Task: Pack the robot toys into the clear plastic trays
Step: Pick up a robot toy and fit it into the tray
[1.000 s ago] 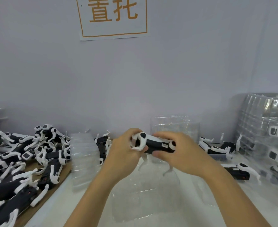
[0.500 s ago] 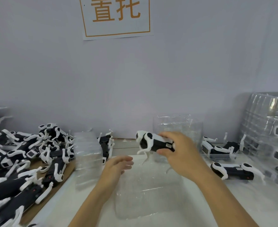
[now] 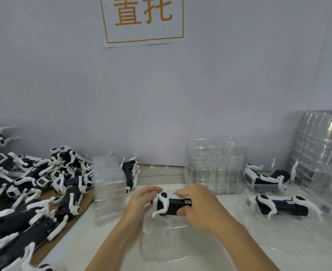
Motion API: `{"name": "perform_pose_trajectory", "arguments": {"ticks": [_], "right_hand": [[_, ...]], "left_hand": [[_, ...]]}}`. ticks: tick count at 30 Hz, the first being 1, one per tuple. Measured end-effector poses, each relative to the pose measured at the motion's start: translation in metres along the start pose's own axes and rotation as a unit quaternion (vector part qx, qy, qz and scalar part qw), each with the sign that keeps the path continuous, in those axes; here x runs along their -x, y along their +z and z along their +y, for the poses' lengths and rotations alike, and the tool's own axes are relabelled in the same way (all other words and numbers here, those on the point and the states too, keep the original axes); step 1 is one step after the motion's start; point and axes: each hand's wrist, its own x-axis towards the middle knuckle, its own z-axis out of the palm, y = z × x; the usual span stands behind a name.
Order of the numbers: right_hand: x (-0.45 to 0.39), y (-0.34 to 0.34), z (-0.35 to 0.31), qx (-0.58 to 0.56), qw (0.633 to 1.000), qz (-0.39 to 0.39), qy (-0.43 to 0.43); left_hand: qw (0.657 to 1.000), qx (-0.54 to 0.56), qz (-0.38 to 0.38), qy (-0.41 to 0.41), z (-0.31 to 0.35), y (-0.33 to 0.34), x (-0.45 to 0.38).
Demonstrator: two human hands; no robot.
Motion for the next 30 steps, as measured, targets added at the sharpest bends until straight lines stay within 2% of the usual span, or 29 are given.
{"name": "perform_pose_trajectory", "arguments": {"ticks": [6,10,12,14,17,20,23,27,30], "right_hand": [[-0.002,0.006,-0.003,0.044,0.999,-0.013,0.023],[-0.001,0.007,-0.003,0.023,0.998,-0.026,0.050],[-0.001,0.005,-0.003,0.029,0.999,-0.006,0.026],[0.000,0.004,-0.007,0.043,0.998,0.018,-0.039],[0.002,0.003,-0.015,-0.003,0.995,-0.027,-0.098],[0.001,-0.003,-0.013,-0.031,0.990,-0.101,-0.091],[0.002,-0.005,-0.009,-0.034,0.992,-0.091,-0.075],[0.004,-0.008,-0.008,-0.063,0.991,-0.098,-0.067],[0.004,-0.020,0.000,-0.043,0.994,-0.094,-0.018]], "left_hand": [[0.997,-0.074,-0.006,-0.027,0.002,-0.002,-0.003],[0.995,-0.088,-0.015,-0.033,0.005,-0.002,-0.003],[0.996,-0.085,-0.016,-0.036,0.005,-0.003,-0.003],[0.996,-0.082,-0.014,-0.041,0.005,-0.003,-0.003],[0.995,-0.084,-0.004,-0.047,0.004,-0.003,-0.004],[0.996,-0.080,0.002,-0.048,0.003,-0.003,-0.004],[0.997,-0.072,-0.011,-0.035,0.003,-0.004,-0.001],[0.993,-0.081,-0.071,-0.049,0.007,-0.005,0.002],[0.991,-0.106,-0.055,-0.052,0.008,-0.004,0.001]]}}
